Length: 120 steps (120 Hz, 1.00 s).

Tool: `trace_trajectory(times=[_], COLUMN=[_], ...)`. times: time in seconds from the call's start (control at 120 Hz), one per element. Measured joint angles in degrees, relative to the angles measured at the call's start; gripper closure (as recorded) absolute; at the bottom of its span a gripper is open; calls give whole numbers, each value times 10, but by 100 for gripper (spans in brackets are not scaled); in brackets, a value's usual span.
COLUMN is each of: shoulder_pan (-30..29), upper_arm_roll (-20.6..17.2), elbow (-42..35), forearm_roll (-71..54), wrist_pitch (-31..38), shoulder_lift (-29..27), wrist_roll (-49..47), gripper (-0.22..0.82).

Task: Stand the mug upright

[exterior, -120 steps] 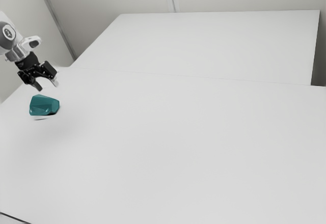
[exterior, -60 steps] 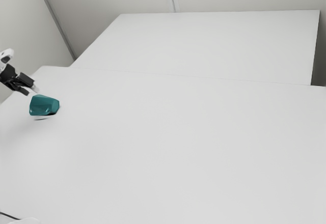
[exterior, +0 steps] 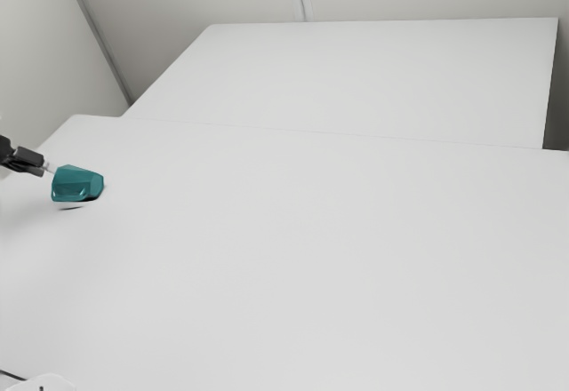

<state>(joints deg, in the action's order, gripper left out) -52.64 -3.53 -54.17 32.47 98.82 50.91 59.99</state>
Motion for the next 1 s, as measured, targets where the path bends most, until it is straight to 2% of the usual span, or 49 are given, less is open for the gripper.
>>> trace_trajectory(times=[0.292,0.508,0.842,1.0], shoulder_pan=[-20,-48,-59,-73], upper_arm_roll=[-31,-85,-91,-111], elbow=[80,95,95,95], forearm_roll=[15,17,18,29], wrist_pitch=[4,4,-6,-29], shoulder_lift=[65,95,110,115], wrist_roll=[32,48,63,68], gripper=[0,0,0,0])
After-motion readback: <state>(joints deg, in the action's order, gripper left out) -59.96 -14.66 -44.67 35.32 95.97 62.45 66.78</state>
